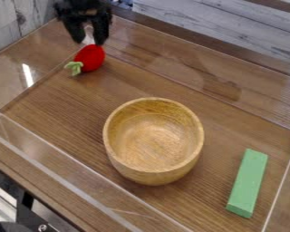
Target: Move the red object to the left side of the table
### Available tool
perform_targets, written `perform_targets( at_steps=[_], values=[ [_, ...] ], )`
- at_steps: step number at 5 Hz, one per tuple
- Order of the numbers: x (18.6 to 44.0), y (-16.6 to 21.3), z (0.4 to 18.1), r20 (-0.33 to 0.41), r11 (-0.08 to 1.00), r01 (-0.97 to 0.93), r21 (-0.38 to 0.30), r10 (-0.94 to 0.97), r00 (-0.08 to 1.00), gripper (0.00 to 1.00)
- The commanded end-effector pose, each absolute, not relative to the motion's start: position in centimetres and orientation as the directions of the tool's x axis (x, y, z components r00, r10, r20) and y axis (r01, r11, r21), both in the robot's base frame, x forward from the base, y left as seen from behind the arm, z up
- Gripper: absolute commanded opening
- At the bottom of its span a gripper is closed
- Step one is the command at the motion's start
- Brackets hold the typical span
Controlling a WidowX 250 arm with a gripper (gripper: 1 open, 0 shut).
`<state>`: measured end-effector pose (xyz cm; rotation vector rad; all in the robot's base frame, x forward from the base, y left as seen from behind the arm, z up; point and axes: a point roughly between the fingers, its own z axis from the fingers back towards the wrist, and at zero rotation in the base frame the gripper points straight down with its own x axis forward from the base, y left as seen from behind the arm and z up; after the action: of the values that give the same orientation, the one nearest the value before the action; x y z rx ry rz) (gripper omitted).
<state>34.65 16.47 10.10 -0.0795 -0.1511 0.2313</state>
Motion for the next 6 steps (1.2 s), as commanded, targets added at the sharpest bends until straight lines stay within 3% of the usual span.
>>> perform_targets(
  at_steps=[1,3,4,6],
  values=[
    [34.8,15.2,13.9,0.208,0.964,-0.254,-0.076,0.265,0.941,1.0],
    [35.6,15.7,14.3,0.193,0.991,-0.122,-0.061,0.131,0.972,1.0],
    [36.2,16.7,13.3,0.171,0.997,-0.065,-0.05,0.072,0.983,0.0],
    [37.3,18.2,10.8,0.131,0.967,-0.254,-0.031,0.256,0.958,0.0]
  ],
)
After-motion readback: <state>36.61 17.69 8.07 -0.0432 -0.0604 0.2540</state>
